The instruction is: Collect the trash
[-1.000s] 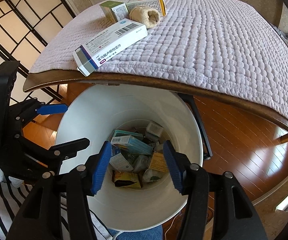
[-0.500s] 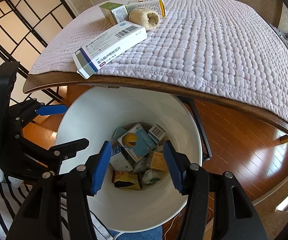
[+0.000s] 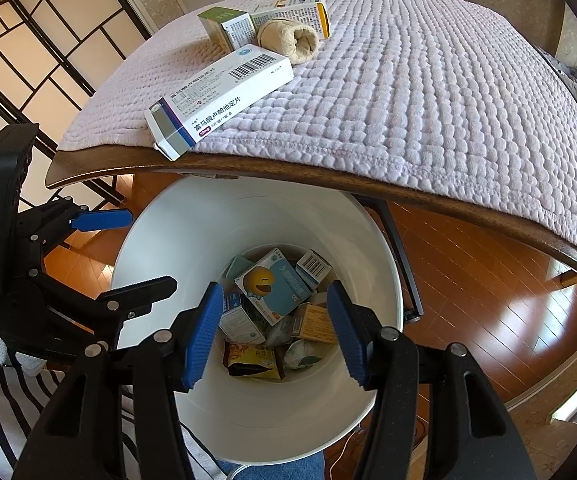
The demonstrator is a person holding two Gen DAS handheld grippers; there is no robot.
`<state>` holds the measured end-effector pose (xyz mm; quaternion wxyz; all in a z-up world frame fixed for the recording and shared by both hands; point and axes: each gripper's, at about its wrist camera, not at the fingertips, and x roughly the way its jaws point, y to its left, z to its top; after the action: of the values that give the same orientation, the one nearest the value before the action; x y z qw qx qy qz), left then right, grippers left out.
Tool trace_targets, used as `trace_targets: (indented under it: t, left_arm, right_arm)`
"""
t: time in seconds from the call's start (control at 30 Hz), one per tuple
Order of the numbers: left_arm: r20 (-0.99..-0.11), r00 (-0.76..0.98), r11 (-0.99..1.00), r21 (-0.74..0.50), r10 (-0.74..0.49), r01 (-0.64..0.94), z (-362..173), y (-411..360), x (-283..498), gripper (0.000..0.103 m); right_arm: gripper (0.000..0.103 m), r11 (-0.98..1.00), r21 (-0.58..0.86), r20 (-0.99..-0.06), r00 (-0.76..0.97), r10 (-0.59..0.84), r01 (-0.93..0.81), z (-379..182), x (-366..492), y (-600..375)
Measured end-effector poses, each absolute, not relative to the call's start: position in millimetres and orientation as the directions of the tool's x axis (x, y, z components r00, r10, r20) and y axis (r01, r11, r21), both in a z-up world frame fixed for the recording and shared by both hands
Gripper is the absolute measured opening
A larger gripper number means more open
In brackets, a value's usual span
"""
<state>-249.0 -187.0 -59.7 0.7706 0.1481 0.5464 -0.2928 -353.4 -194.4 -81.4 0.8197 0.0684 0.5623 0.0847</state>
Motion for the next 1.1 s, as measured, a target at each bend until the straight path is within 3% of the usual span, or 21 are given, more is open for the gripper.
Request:
trace_targets:
  t: [0.73,1.1]
  left_arm:
    - [-0.853,0.378,0.790,-0.063,-0.360,0.610,21,-185,-246,0.095]
    - [-0.828,0.414,0.785,-0.050,-0.378,0.617,20,-206,-224,0.096]
  right_arm:
    - [0.054,0.987,0.139,-0.851,0.500,0.163,-0.084,4,-354,-200]
    - [0.060,0.994,0.089,-0.802,0.587,0.109,-0.063,32,-302,-221]
